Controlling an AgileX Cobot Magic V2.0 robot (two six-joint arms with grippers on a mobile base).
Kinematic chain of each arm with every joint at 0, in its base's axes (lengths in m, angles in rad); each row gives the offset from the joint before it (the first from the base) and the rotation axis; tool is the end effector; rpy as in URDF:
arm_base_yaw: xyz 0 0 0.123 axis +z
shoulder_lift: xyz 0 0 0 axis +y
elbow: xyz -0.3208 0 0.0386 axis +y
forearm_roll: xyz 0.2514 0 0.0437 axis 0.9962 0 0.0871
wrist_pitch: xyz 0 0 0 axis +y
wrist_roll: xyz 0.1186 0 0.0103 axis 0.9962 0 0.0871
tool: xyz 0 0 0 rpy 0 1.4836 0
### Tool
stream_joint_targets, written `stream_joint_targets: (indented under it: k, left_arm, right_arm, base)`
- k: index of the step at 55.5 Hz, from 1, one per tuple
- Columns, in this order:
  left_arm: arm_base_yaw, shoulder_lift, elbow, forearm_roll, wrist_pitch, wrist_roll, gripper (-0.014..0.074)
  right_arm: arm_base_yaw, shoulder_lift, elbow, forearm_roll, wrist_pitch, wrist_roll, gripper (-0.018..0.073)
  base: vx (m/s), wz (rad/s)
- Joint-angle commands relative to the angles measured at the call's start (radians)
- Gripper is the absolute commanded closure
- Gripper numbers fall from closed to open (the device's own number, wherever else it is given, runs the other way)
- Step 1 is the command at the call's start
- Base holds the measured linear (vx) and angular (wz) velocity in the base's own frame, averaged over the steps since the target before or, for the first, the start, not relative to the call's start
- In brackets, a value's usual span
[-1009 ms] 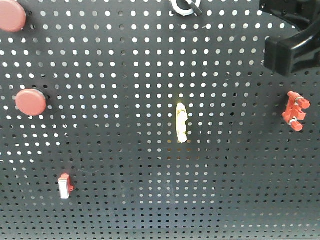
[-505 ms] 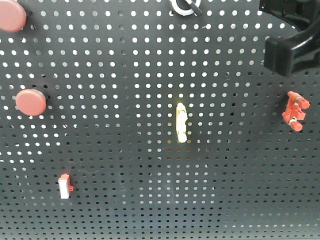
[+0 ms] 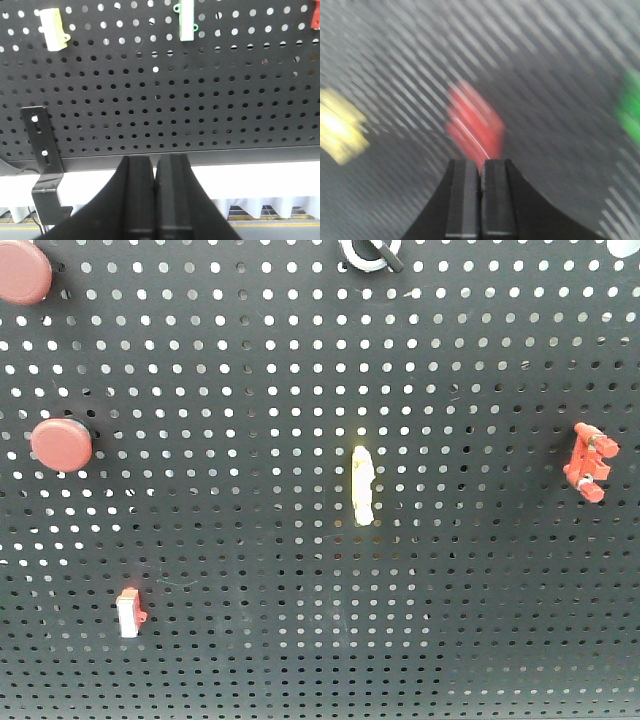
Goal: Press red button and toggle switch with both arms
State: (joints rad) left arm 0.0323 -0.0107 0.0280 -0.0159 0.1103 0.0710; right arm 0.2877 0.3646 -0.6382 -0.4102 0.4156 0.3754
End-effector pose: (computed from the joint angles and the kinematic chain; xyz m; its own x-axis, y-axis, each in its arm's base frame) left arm 0.0499 0.0014 0.1926 -0.0420 0.0538 -0.9977 -0.0283 0.9981 0.0551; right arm 0.0647 -0.0009 0.3806 -0.0224 -0.0100 -0.9997 -0.1258 0.9920 -0.0071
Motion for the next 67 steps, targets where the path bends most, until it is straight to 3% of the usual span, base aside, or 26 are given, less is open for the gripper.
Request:
stream_joint_targets:
  k: [1, 11, 17, 27, 35, 67]
  left_arm:
    - [-0.002, -0.005, 0.003, -0.001, -0.084, -0.009, 0.0594]
    - [-0.002, -0.005, 0.003, -0.001, -0.084, -0.009, 0.0594]
    - [-0.002, -0.006, 0.003, -0.001, -0.084, -0.009, 0.0594]
    - [-0.002, -0.006, 0.003, -0.001, -0.084, -0.009, 0.0594]
    - [-0.002, -0.006, 0.003, -0.001, -0.085, -0.009, 0.0594]
    - [-0.002, -0.006, 0.003, -0.001, -0.085, -0.009, 0.0594]
  right_arm:
    - [-0.108, -0.129, 0.132, 0.060, -0.082, -0.102, 0.0559]
    - [-0.279, -0.366, 0.399, 0.229, -0.082, -0.250, 0.0559]
    - [-0.342, -0.386, 0.510, 0.314, -0.110, -0.315, 0.0559]
    - [-0.350, -0.383, 0.682, 0.342, -0.354, -0.327, 0.0559]
    - [-0.350, -0.379, 0.674, 0.280, -0.344, -0.319, 0.0559]
    - [-0.351, -0.379, 0.674, 0.289, -0.344, -0.299, 0.0559]
  base:
    - [0.00, 0.00]
    - [0.00, 0.00]
    - [0.00, 0.00]
    - [0.00, 0.00]
    - [0.00, 0.00]
    - [0.00, 0.00]
